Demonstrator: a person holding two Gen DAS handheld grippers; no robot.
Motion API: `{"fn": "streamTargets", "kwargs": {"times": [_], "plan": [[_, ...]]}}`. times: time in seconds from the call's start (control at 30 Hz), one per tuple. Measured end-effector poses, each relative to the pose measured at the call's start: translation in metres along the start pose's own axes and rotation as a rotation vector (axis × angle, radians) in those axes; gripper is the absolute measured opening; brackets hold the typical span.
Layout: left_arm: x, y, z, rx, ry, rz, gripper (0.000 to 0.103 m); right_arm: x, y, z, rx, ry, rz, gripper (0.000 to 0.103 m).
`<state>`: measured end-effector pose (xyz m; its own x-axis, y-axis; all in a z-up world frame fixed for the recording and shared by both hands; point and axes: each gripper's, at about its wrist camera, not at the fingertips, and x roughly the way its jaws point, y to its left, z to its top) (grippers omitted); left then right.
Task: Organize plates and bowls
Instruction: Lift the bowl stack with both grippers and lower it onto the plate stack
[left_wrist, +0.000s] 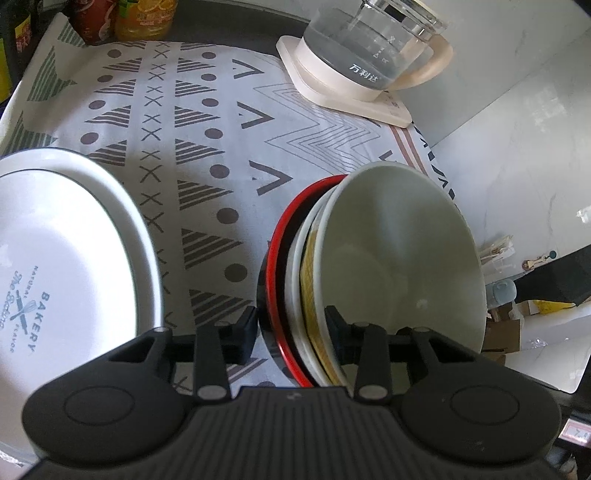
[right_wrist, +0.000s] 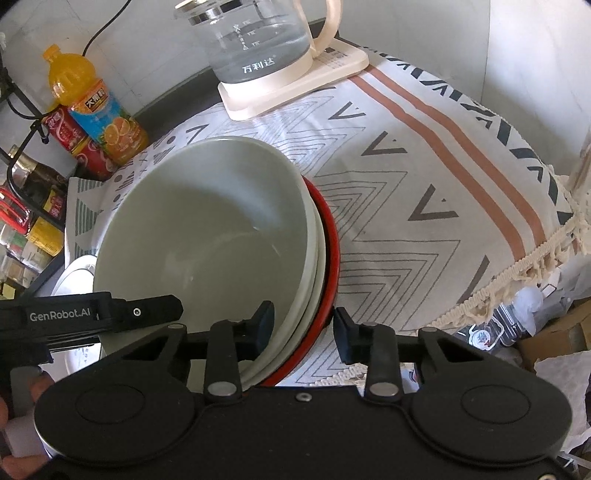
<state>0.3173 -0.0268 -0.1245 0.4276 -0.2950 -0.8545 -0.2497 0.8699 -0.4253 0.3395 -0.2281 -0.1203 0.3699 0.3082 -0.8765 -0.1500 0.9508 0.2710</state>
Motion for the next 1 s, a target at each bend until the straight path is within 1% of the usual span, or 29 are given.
{"fn": "streamTargets", "kwargs": {"times": [0.3,0.53,0.73,1.0], "plan": [[-0.025,0.002,0.002,0.011,-0.052,-0.016,0.037,-0.017,0.017,0.005,-0.029,-0.053,0.004,0.034],[-0.048,0.008,0.005,0.011,-0.096,-0.01,0.037,-0.026,0.037,0.005,-0.05,-0.085,0.02,0.034],[-0.065,0.018,0.004,0.012,-0.13,-0.004,0.037,-0.029,0.053,0.0,-0.063,-0.097,0.039,0.034],[-0.092,0.038,-0.001,-0.014,-0.172,0.011,0.037,-0.032,0.078,-0.008,-0.091,-0.112,0.068,0.034]]}}
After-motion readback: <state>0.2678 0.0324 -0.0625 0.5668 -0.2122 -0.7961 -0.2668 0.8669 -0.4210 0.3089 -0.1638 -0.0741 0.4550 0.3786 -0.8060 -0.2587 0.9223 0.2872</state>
